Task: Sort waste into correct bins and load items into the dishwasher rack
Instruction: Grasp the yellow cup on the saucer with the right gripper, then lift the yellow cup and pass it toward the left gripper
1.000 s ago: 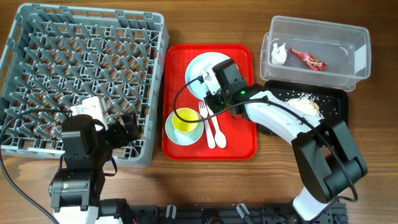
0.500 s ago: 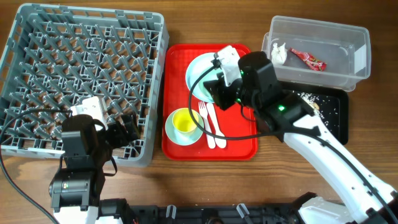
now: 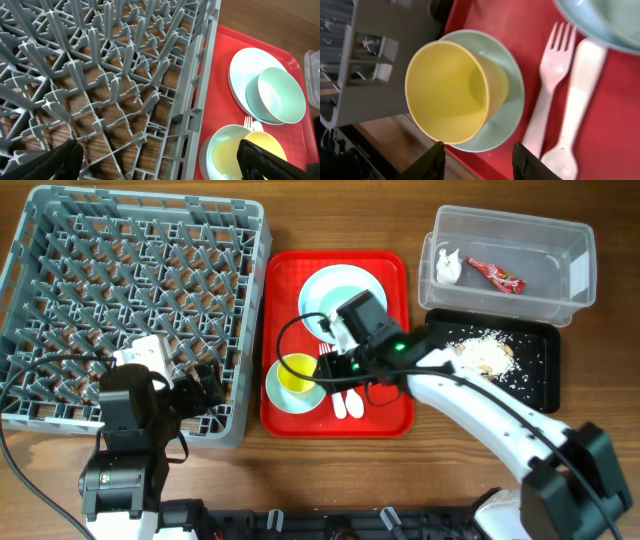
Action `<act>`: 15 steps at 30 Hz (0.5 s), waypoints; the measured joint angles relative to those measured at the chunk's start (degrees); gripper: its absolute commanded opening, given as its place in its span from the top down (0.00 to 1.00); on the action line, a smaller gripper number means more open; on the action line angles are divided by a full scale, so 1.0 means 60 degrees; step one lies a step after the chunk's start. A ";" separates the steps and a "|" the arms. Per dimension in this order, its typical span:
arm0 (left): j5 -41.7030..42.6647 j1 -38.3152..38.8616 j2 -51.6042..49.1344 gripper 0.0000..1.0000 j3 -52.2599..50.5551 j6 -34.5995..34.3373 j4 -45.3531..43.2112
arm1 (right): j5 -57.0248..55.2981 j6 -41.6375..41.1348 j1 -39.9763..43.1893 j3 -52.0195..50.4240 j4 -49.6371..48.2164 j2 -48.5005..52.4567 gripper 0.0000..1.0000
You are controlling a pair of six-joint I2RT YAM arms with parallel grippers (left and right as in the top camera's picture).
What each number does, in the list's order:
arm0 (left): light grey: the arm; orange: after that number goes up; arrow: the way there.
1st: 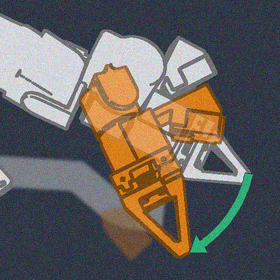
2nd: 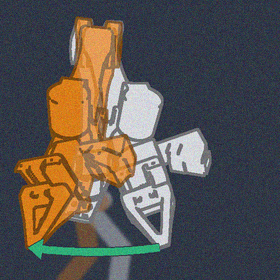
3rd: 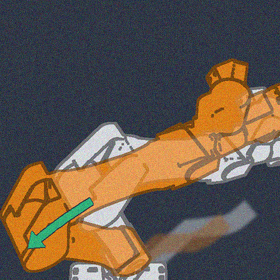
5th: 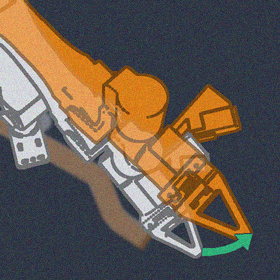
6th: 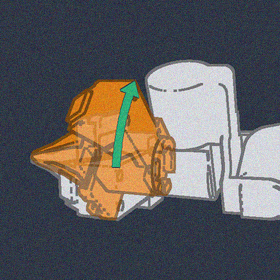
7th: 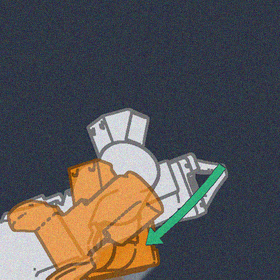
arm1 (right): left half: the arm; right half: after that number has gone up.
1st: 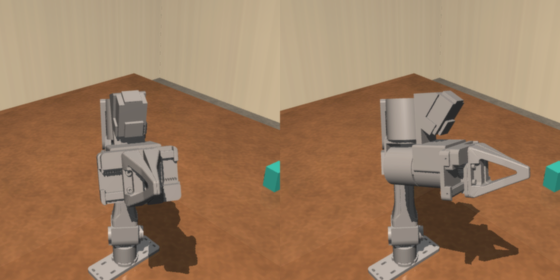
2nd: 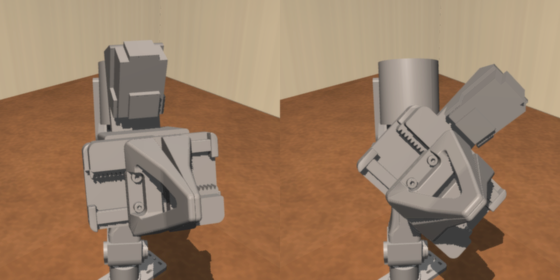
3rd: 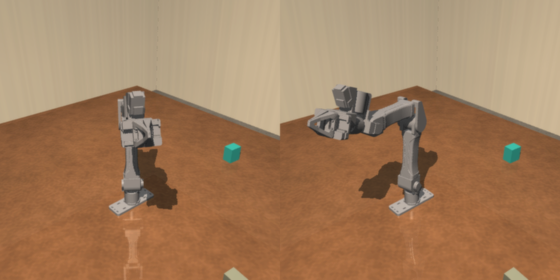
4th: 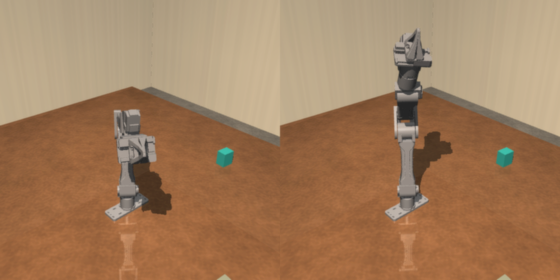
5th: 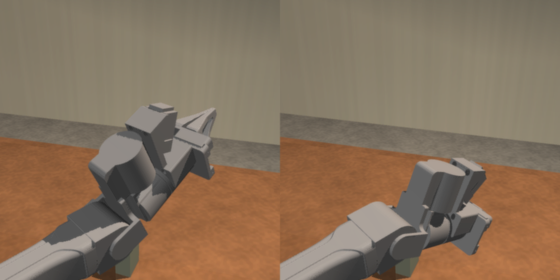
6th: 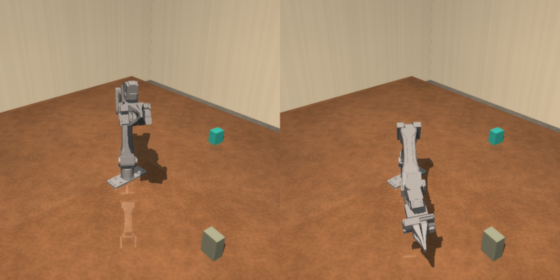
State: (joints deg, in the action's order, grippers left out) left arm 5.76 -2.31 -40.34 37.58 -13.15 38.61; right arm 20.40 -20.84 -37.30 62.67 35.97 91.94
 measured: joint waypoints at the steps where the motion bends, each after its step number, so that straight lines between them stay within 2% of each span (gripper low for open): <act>1: 0.0000 0.0000 0.0000 0.00 0.0000 -0.0004 0.0000 | 0.0004 -0.0066 -0.0047 0.0000 -0.0004 0.0066 0.57; 5: 0.0000 0.0000 0.0000 0.00 0.0000 0.0000 0.0000 | -0.0157 -0.0616 -0.0109 0.0000 -0.0029 0.0284 0.64; 8: 0.0000 0.0000 0.0000 0.00 0.0000 0.0000 0.0004 | -0.0255 -0.0871 -0.0109 0.0000 -0.0233 0.0466 0.73; 12: 0.0000 0.0000 0.0000 0.00 0.0000 0.0000 0.0015 | -0.0306 -0.1355 -0.0109 0.0000 -0.0463 0.0754 0.75; 15: 0.0000 0.0000 0.0000 0.00 0.0000 0.0000 0.0047 | -0.0342 -0.1603 -0.0109 0.0000 -0.0466 0.0834 0.81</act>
State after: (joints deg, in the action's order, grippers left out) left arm 5.76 -2.31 -40.34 37.58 -13.15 38.89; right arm 18.35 -30.46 -37.95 62.67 33.17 96.95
